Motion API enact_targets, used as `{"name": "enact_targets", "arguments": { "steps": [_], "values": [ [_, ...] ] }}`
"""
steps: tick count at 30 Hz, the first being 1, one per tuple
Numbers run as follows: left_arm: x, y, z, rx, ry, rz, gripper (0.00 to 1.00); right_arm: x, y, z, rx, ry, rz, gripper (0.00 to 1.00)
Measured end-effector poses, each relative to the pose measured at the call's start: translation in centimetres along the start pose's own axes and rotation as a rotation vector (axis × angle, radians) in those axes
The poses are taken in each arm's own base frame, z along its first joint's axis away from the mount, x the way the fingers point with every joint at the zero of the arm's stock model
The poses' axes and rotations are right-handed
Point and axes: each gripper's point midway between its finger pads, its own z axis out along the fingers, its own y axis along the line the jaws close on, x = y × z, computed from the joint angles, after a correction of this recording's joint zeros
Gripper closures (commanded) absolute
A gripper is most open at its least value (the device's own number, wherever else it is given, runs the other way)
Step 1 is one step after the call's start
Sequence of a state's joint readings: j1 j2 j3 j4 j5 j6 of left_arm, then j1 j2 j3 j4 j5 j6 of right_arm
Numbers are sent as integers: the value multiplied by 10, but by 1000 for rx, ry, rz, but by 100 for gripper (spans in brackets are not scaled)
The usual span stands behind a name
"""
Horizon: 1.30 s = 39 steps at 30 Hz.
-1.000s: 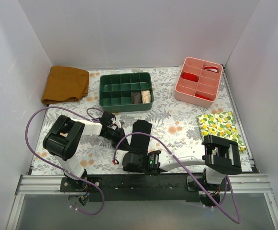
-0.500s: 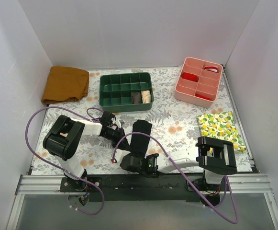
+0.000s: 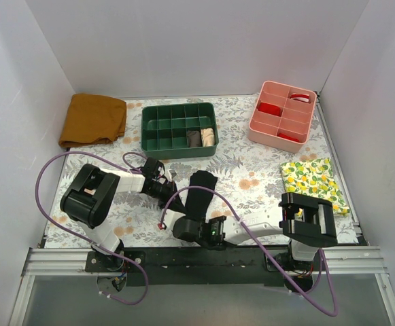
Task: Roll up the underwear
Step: Roll the underwear to the center of the board.
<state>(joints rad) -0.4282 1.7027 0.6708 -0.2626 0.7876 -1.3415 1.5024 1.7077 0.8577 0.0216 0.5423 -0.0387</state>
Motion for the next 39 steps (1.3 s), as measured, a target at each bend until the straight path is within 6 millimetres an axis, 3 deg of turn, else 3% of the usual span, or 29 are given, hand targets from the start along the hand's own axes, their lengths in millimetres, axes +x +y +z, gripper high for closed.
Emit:
{"name": "enact_targets", "arguments": {
  "steps": [2,3,6,14,18,27,34,39],
  "values": [
    [0,0,-1,-5,-5,3,95,-1,0,0,-10,6,11,71],
    [-1,1,-1,-9,-10,5,95,-1,-1,0,-14,10,17,54],
    [-2,1,-3,-22,-24,11,95,-3,-3,0,-23,15,51,37],
    [-3,2,-4,-26,-30,22,95,0,-13,-6,4,52,82,34],
    [-3,2,-4,-28,-31,31,95,4,-21,-22,24,75,56,34],
    [-5,1,-5,-36,-28,49,95,-17,-33,-58,60,-5,39,33],
    [-7,1,-4,-37,-24,57,94,-17,-19,-58,29,-6,6,34],
    [-7,1,-4,-31,-11,47,94,-2,3,-48,2,41,-63,33]
  ]
}}
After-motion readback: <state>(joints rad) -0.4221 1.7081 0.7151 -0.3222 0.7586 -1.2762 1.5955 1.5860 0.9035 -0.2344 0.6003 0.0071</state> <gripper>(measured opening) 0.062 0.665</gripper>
